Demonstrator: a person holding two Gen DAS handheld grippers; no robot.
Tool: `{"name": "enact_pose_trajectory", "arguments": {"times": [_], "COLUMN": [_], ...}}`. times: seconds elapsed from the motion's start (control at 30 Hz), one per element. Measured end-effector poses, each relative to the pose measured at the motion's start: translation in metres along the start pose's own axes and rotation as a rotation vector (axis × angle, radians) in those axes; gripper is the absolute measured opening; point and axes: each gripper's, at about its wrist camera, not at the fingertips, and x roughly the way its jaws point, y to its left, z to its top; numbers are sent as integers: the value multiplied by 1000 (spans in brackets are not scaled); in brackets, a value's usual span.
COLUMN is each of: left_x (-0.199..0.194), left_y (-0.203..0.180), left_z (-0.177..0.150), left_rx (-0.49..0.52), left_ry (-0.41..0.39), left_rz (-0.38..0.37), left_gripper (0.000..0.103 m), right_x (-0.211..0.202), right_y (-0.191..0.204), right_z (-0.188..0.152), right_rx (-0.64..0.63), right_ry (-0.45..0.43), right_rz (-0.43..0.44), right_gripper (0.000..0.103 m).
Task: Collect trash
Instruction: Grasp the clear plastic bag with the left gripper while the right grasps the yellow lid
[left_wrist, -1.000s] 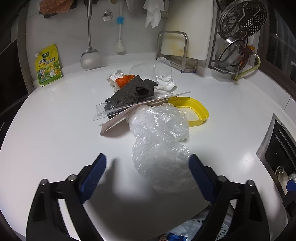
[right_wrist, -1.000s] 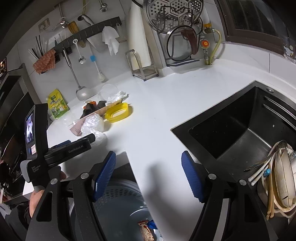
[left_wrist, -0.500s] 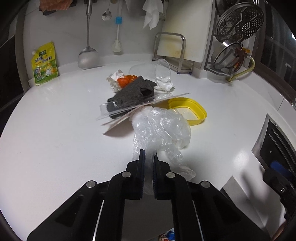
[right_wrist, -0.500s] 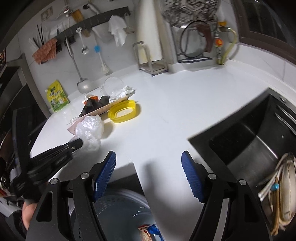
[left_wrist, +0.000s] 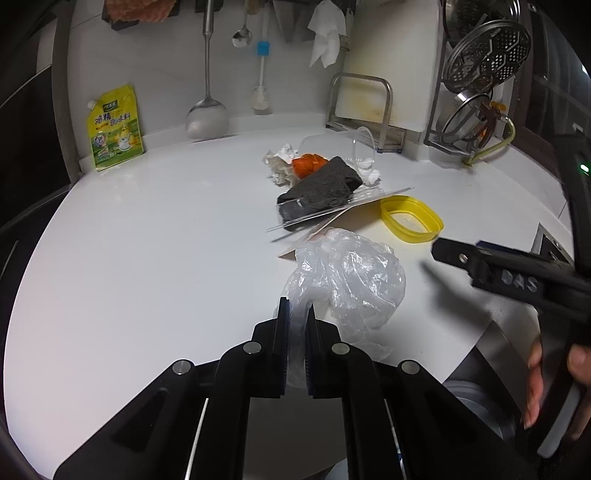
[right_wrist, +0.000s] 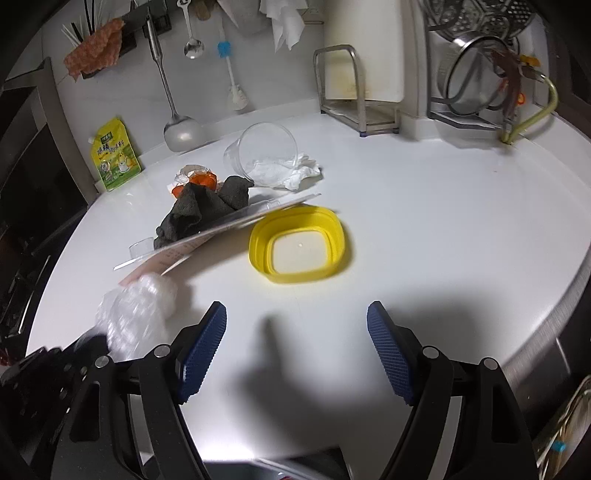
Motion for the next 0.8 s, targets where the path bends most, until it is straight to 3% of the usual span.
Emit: {"name": "enact_pose_trajectory", "arguments": {"times": [0.33, 0.57, 0.63, 0.7, 0.8], "left_x": [-14, -24, -27, -29, -31], "left_y": [17, 20, 21, 22, 23], "left_z": [-9, -14, -15, -15, -16], "left_rx": [-10, -11, -14, -18, -23], "left_ry": [-7, -13, -19, -18, -19], "left_rz": [-14, -29, -29, -33, -36], "left_gripper": [8, 8, 8, 8, 8], "right_x": [40, 55, 58, 59, 55], "right_y": [8, 16, 20, 25, 27], "right_z": [22, 32, 34, 35, 32], "right_rx": [-12, -50, -69, -99, -103], "right_ry": [72, 78, 83, 75, 78], "right_rz": [-46, -102, -103, -115, -105], "right_gripper": [79, 80, 76, 66, 66]}}
